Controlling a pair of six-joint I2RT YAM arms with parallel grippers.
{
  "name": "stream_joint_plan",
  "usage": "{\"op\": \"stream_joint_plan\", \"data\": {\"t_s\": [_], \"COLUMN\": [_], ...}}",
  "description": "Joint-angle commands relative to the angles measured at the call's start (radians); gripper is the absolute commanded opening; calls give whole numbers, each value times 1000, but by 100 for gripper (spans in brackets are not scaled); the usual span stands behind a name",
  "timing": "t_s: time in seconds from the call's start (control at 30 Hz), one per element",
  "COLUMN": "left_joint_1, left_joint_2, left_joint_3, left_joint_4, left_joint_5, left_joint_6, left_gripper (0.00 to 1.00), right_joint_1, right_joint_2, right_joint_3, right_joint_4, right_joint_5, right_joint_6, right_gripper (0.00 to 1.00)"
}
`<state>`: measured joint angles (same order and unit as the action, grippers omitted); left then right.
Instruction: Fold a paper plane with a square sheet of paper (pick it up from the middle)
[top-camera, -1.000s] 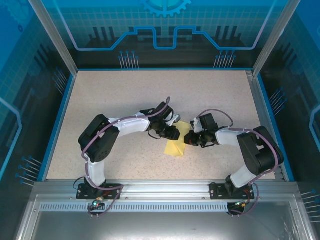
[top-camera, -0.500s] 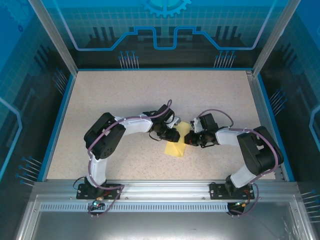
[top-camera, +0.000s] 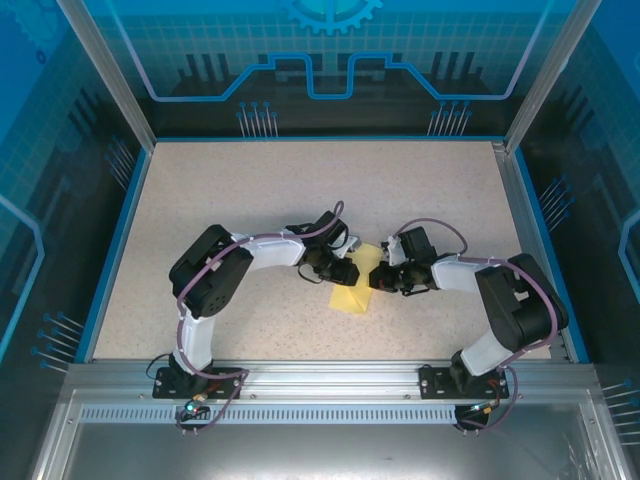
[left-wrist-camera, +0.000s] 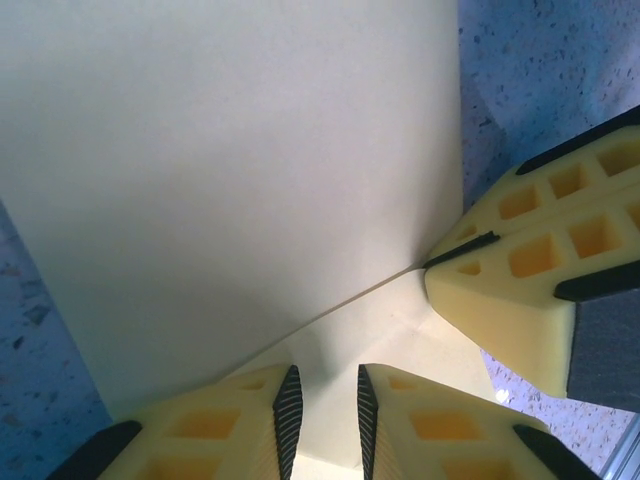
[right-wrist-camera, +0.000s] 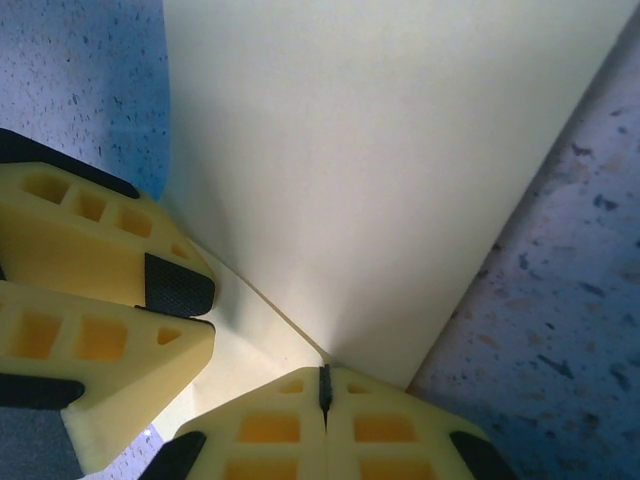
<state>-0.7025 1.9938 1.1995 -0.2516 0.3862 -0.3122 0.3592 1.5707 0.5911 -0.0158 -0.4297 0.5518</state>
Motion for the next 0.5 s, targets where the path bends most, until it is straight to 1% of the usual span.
{"op": "stream_joint_plan", "data": {"t_s": [0.0, 0.07, 0.17, 0.23, 0.33, 0.4, 0.47], "left_joint_1": [-3, -3, -3, -3, -3, -3, -3], "left_joint_2": [78, 83, 95, 101, 105, 105, 107], "left_joint_3": [-32, -34, -32, -28, -28, -27, -26], "left_joint_4": [-35, -39, -45, -47, -47, -48, -48], "left_joint_5": [-59, -67, -72, -69, -71, -69, -64], "left_joint_6": [25, 28, 30, 28, 28, 28, 28], "left_gripper": [27, 27, 27, 27, 27, 27, 27], "right_joint_1": [-2, 0, -1, -2, 0, 8, 46], "right_joint_2": [-24, -50, -111, -158, -228, -268, -298], "right_joint_3": [-7, -1, 11, 24, 30, 21, 9], "right_joint_4": [-86, -102, -162, -209, -270, -270, -236], "right_joint_5": [27, 28, 58, 88, 114, 87, 51], "right_joint_6": [-8, -10, -22, -33, -35, -17, 25], "right_gripper": [6, 9, 18, 21, 21, 20, 19]}}
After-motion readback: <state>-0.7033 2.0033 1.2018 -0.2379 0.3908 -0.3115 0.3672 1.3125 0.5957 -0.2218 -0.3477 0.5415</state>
